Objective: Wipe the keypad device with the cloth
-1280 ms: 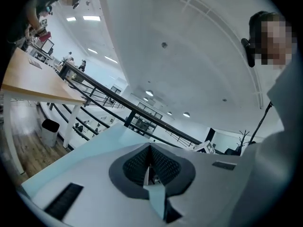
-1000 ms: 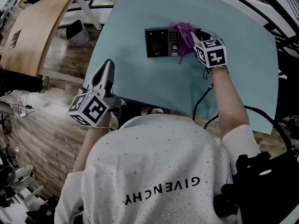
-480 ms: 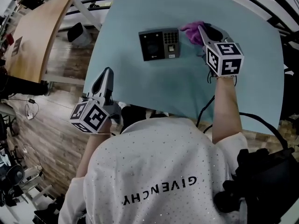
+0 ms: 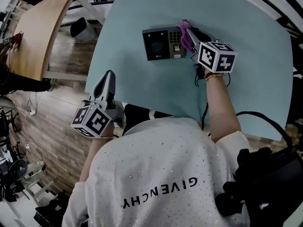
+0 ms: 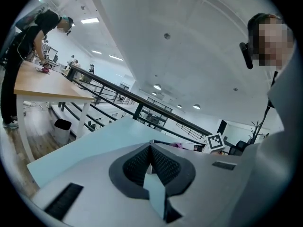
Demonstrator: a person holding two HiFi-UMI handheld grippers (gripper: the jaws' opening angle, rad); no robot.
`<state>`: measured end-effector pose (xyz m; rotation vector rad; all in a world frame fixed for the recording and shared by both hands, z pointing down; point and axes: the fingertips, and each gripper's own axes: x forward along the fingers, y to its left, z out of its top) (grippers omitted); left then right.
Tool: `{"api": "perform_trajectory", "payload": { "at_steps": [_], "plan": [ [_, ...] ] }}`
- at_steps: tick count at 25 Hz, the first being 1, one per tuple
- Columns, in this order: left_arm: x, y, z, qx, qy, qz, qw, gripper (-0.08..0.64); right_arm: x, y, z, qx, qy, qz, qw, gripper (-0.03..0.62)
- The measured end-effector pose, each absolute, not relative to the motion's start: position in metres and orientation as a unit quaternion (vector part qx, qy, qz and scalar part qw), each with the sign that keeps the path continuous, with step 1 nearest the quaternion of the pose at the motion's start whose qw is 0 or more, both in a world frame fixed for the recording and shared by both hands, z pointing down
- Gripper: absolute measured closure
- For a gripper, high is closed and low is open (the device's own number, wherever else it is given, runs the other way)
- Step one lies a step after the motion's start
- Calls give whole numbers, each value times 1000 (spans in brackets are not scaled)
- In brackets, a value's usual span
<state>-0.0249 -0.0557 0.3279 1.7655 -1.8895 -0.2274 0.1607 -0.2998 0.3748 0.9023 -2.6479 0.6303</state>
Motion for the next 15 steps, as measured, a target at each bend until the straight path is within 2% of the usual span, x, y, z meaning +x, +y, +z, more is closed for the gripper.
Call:
{"api": "perform_trajectory", "payload": {
  "at_steps": [15],
  "plan": [
    [-10,-67,339,670,-686,-71,275,560,171,-274,419,298,-900,288,135,537]
  ]
}}
